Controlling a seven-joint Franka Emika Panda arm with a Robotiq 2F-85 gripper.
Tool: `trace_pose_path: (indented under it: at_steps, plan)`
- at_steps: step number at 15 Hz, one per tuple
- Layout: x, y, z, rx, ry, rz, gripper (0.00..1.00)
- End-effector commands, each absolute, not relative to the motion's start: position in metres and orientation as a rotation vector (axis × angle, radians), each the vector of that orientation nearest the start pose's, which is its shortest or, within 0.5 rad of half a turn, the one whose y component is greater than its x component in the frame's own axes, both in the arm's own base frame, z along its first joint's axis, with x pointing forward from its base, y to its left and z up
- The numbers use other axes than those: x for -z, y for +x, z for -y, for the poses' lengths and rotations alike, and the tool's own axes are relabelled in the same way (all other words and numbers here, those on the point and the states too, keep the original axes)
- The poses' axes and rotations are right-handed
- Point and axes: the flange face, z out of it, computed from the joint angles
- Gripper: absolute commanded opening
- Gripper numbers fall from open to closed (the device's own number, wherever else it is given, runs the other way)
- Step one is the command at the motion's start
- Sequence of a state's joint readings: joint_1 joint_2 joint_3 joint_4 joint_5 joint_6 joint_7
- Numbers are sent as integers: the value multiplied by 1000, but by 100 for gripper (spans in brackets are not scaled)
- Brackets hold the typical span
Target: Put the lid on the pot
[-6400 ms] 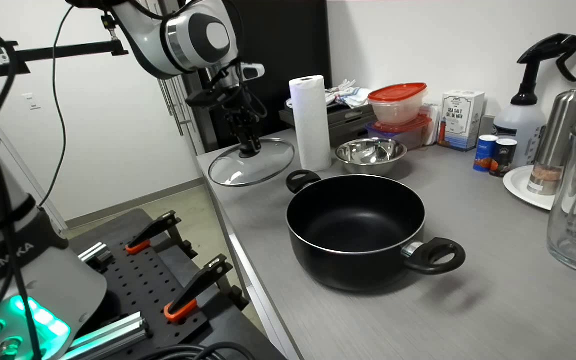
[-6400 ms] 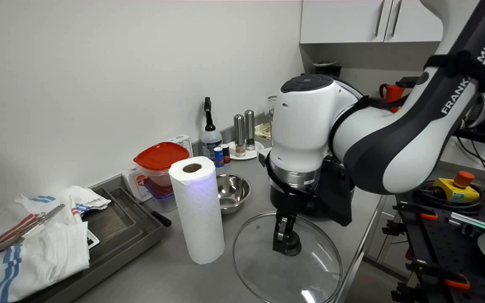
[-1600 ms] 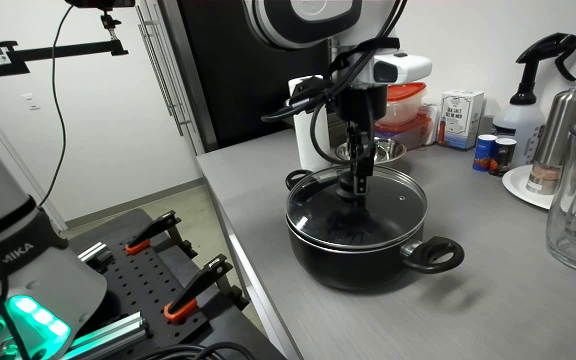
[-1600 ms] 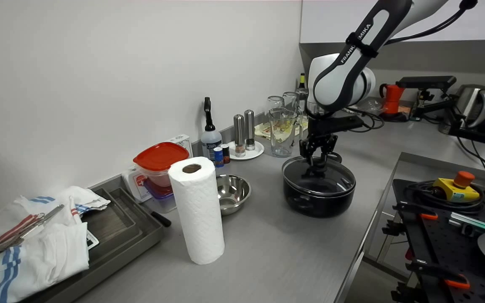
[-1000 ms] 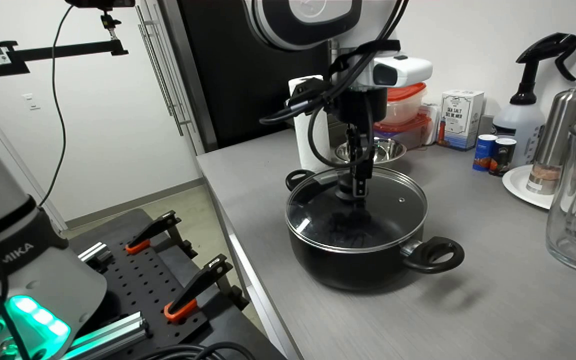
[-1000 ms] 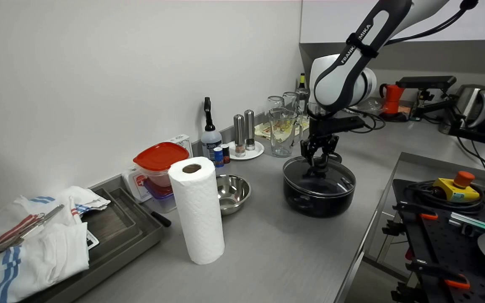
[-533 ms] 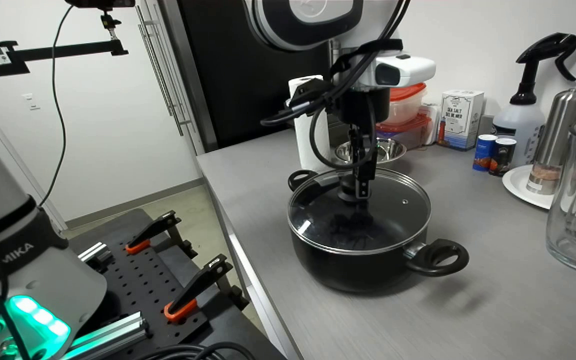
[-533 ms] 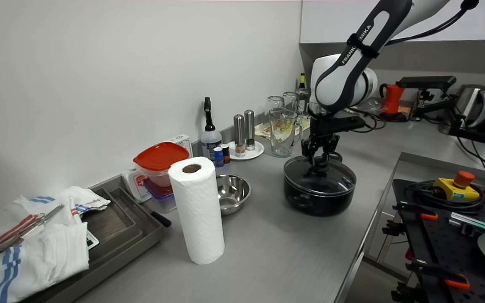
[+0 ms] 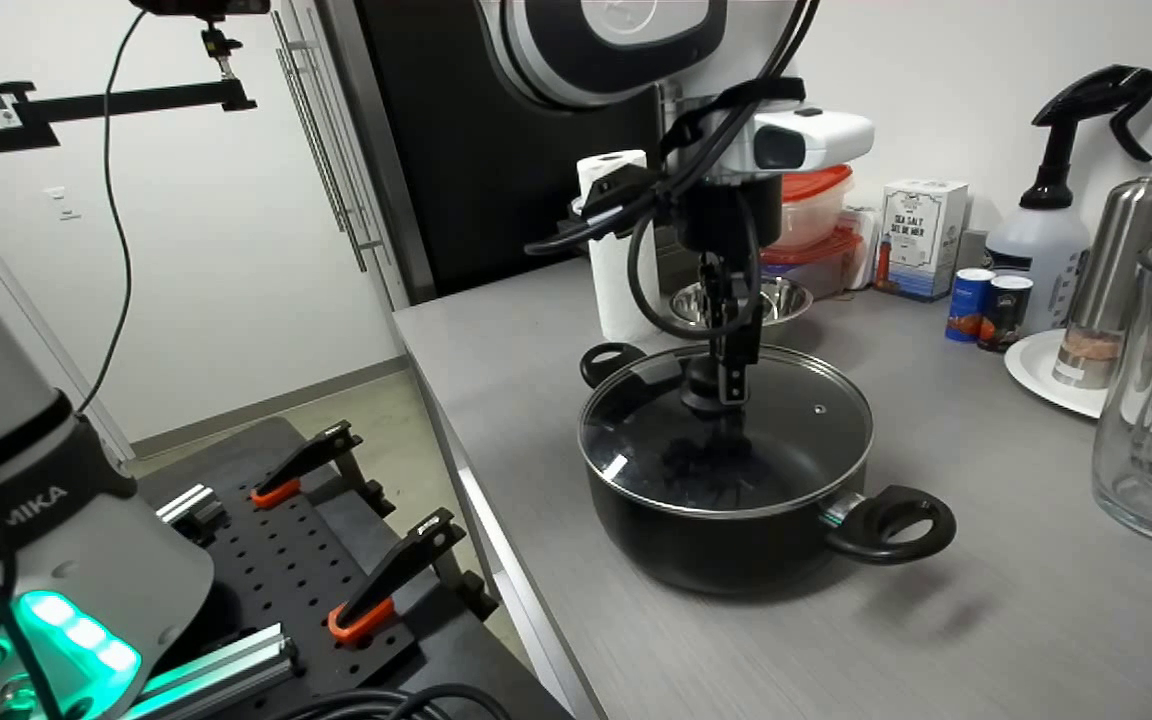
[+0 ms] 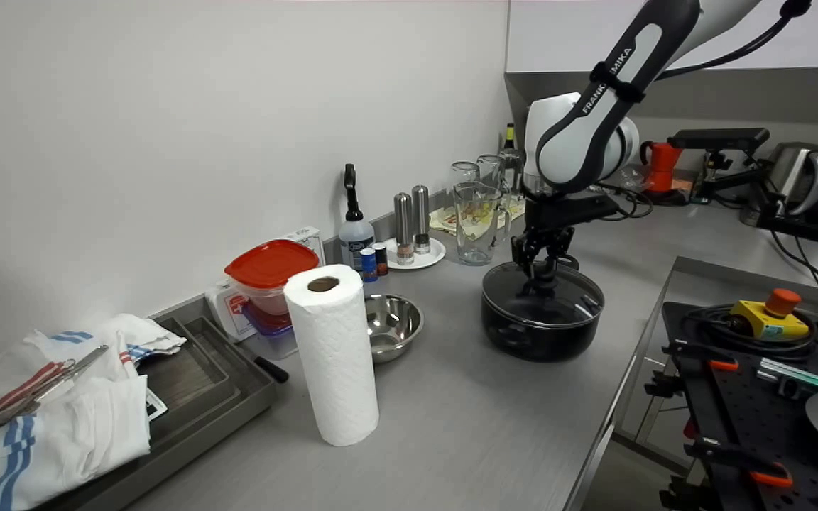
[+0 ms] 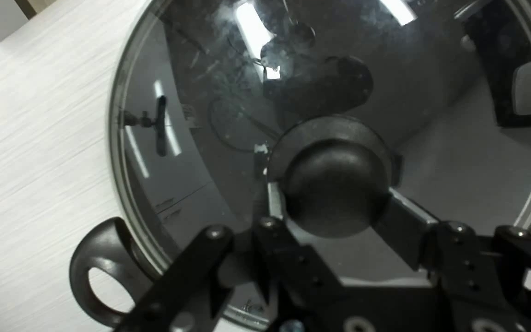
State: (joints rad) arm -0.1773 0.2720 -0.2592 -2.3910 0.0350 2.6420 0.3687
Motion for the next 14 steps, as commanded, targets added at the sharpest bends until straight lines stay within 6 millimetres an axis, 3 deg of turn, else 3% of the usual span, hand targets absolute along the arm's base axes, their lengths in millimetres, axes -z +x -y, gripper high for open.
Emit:
trace_pose_path:
  at_steps: [1, 2, 3, 6, 14]
  plan:
    - [-213, 453, 209, 25, -2964, -1270, 26]
    - [-213, 454, 208, 32, -2975, -1257, 76]
    - [-213, 454, 206, 37, -2980, -1250, 77]
    - [-216, 455, 204, 60, -2994, -1231, 98]
    - [-218, 456, 202, 81, -2998, -1221, 100]
